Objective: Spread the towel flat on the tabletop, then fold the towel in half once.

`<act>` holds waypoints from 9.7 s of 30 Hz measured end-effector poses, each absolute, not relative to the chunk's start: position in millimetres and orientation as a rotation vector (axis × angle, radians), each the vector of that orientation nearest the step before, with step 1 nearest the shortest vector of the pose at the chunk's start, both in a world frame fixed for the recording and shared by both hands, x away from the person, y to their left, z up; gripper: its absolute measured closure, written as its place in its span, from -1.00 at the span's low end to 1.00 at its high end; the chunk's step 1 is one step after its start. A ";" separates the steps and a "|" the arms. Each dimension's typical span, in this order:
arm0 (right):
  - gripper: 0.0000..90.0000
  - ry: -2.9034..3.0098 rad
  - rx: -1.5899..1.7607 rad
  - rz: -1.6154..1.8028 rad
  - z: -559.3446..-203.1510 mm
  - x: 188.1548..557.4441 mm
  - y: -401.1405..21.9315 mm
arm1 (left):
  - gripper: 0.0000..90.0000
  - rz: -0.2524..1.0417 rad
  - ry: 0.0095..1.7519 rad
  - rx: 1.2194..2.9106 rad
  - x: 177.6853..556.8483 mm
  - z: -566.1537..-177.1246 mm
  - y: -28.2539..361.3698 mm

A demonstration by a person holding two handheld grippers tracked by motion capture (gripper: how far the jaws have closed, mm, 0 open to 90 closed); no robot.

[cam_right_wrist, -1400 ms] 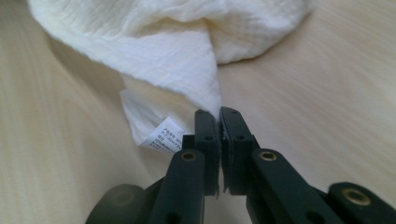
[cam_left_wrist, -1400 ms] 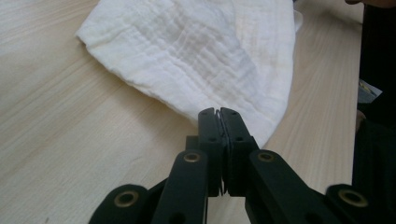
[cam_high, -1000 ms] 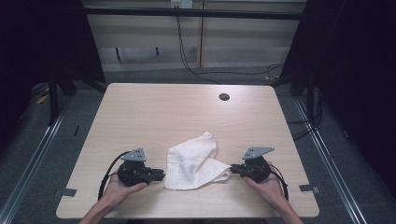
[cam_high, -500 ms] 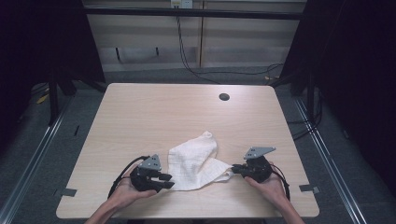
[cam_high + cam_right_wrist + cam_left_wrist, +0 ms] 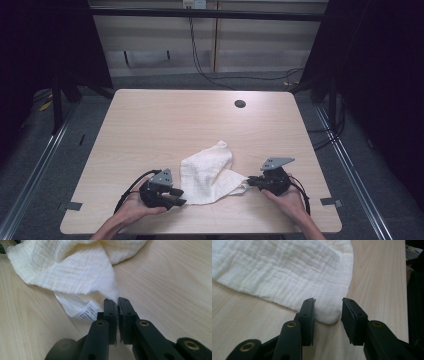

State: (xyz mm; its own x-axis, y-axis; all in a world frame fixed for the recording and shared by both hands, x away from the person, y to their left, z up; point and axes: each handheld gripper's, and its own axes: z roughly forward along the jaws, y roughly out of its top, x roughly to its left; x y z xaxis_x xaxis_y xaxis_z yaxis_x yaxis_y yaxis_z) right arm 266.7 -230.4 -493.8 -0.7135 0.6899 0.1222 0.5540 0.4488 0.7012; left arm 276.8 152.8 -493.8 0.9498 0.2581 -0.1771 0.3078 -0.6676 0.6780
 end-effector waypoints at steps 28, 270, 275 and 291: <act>0.88 2.519 1.118 1.115 -495.2 268.0 -230.7 | 0.31 -0.033 0.276 2.352 265.4 -494.7 142.8; 0.82 2.590 1.158 1.120 -496.0 264.9 -236.4 | 0.89 -0.100 0.680 2.285 296.0 -493.4 183.4; 0.63 2.533 1.144 1.162 -485.9 265.3 -238.2 | 0.60 -0.101 0.681 2.227 298.8 -489.2 187.0; 0.41 2.420 1.187 1.142 -466.4 321.8 -247.8 | 0.35 -0.019 0.750 2.216 344.0 -489.3 169.7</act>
